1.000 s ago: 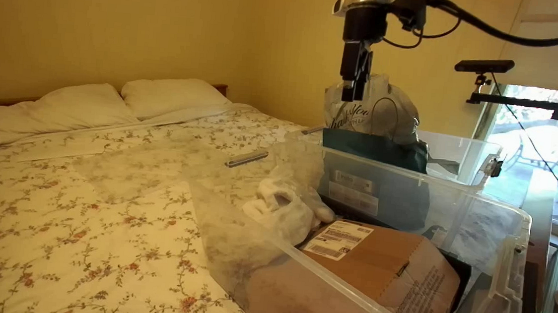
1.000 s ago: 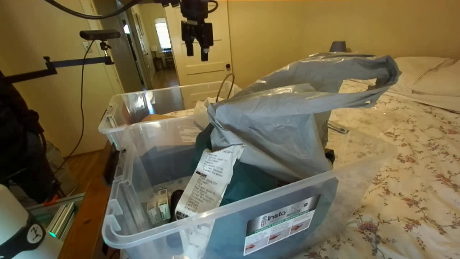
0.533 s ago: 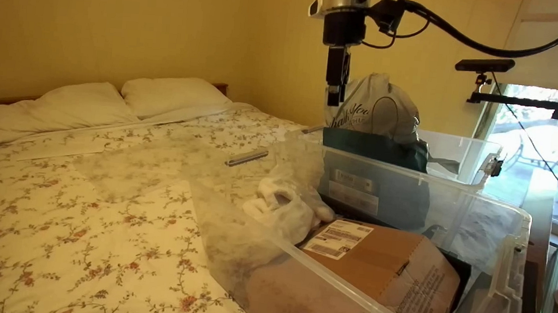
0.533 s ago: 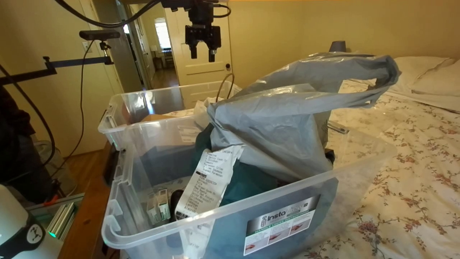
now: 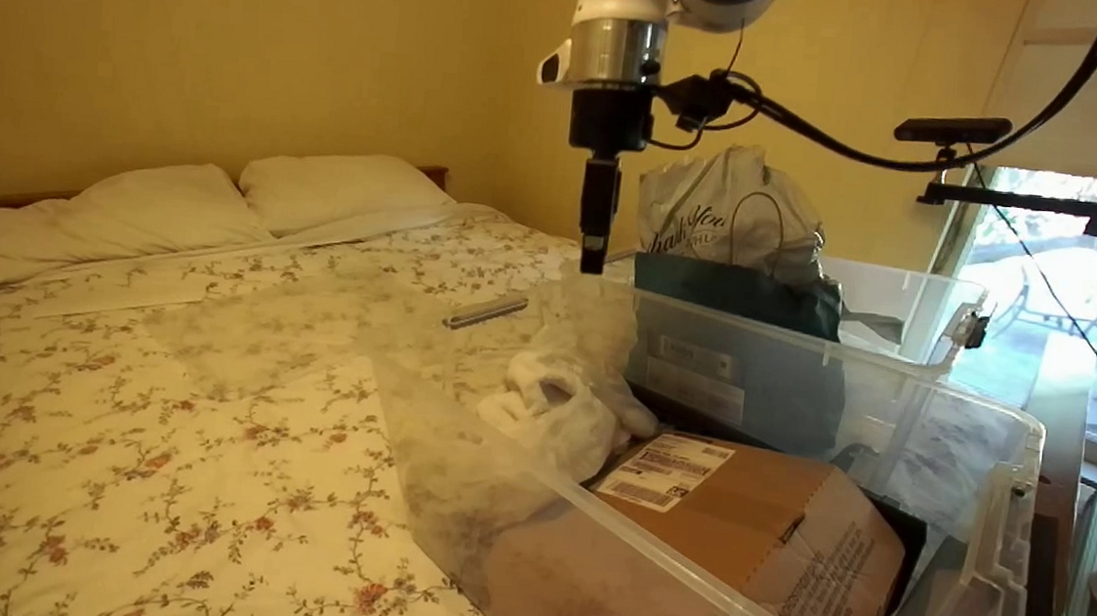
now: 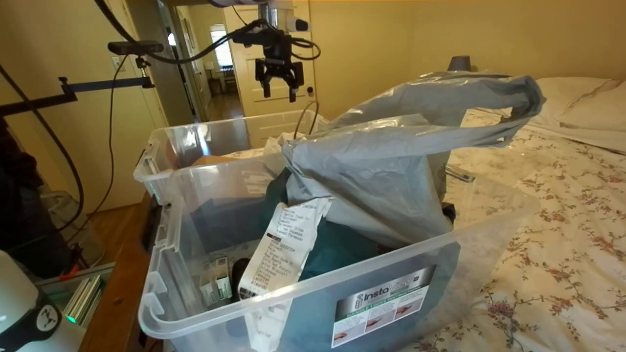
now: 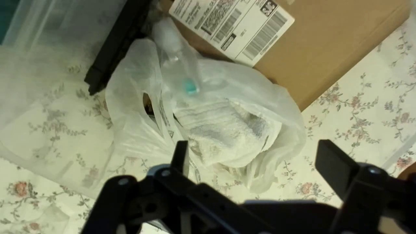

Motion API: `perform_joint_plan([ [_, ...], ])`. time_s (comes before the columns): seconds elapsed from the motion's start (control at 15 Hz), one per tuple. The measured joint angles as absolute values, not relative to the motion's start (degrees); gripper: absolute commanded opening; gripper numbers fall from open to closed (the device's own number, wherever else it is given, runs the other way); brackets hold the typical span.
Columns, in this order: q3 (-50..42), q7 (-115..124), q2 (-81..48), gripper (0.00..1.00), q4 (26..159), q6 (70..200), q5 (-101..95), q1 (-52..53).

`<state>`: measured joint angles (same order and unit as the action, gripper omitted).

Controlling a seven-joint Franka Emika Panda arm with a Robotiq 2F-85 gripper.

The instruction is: Pick up the plastic bag from the bucket and put it on the bed

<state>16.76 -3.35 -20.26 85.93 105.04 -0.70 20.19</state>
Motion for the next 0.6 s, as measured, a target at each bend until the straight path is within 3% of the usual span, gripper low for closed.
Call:
perform_joint_plan([
  [0.6,16.19,-3.52,-25.42,1.00,82.85,109.93,-3.63,21.80],
])
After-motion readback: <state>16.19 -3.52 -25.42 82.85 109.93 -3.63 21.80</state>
